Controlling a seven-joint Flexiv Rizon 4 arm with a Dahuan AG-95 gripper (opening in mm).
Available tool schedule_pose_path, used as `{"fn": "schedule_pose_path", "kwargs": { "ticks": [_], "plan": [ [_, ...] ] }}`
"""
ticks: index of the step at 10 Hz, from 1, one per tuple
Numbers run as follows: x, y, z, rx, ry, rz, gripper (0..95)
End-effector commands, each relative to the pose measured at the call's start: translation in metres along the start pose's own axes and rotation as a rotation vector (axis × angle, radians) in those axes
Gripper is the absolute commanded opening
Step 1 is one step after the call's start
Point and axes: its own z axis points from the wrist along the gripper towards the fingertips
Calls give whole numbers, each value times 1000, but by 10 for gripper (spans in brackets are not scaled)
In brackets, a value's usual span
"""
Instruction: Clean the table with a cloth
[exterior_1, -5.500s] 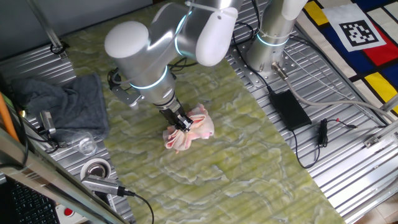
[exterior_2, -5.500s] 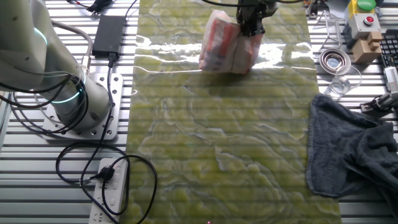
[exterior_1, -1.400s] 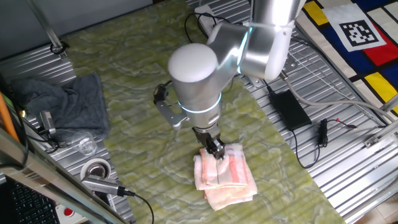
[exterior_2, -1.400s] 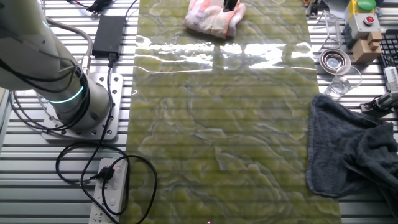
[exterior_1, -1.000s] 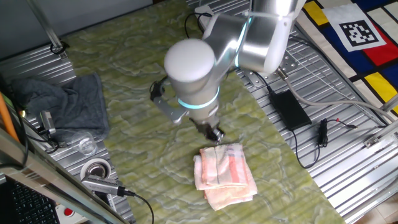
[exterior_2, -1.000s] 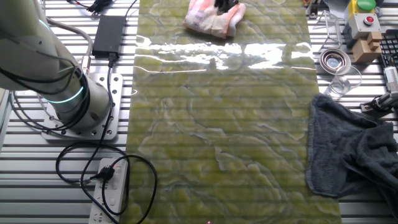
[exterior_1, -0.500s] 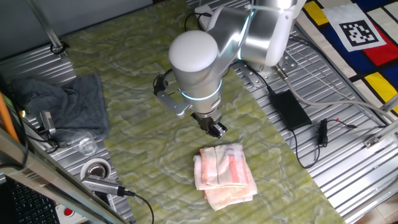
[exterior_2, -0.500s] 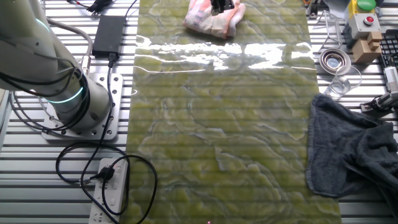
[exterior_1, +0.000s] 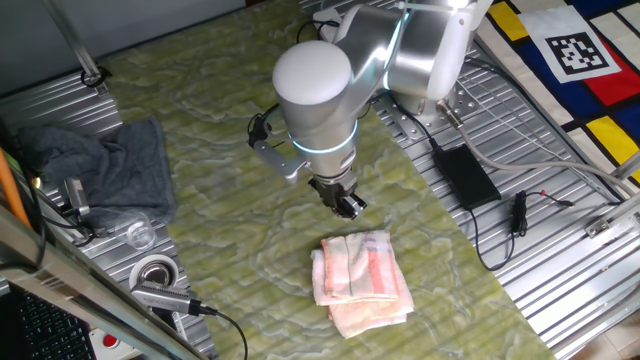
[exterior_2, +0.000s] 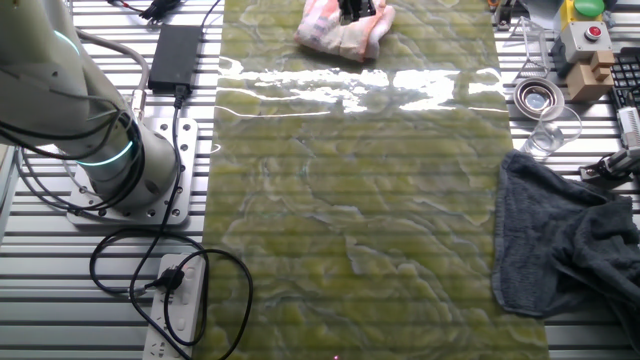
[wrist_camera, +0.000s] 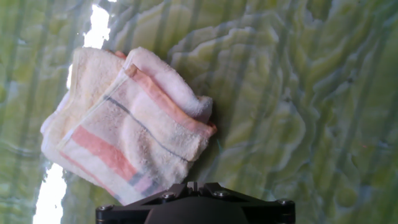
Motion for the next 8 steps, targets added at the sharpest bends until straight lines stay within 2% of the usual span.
{"fn": "schedule_pose_path", "kwargs": {
  "ticks": [1,8],
  "plan": [
    [-1,1,0,-1,4,3,0],
    [-1,1,0,-10,3,3,0]
  ]
}}
